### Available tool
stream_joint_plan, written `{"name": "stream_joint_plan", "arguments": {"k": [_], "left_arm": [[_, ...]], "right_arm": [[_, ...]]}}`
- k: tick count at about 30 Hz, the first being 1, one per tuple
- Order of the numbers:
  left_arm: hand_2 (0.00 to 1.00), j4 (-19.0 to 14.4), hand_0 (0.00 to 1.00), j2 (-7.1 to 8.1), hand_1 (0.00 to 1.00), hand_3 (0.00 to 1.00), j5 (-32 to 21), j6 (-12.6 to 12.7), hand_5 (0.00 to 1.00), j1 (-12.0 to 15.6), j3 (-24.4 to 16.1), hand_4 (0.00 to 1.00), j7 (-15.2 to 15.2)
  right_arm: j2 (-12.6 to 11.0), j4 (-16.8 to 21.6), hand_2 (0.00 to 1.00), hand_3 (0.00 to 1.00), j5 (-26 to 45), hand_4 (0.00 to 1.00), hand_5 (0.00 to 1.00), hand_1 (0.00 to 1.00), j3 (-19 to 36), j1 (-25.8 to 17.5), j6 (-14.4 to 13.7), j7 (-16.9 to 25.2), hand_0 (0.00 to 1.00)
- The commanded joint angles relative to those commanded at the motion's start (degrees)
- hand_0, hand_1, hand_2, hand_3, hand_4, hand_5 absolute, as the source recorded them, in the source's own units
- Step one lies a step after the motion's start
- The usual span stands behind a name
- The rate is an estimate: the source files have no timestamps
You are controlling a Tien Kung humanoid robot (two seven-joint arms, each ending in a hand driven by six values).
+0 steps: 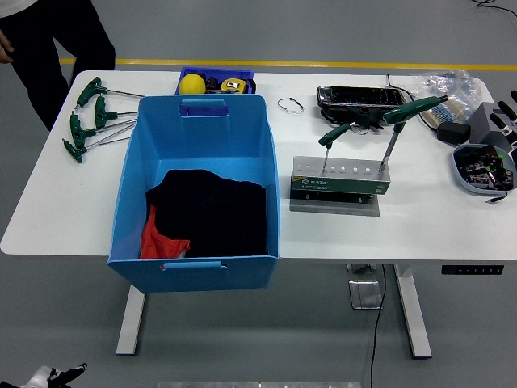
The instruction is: Lift tool from toolbox,place it in box,lift tool from toolbox,place it in box
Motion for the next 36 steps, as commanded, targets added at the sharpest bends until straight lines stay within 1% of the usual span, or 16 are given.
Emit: {"name": "stream_joint_plan", "arguments": {"k": [36], "left_arm": [[0.658,0.0,0.635,0.1,0.554,0.694,-0.1,-0.35,0.711,-0.3,0.41,0.754,0.44]], "right_arm": [[-0.09,-0.09,0.814,0.777,0.65,0.998,0.912,0.725,0.58,0.19,-1.27,0.98,0.762]]}}
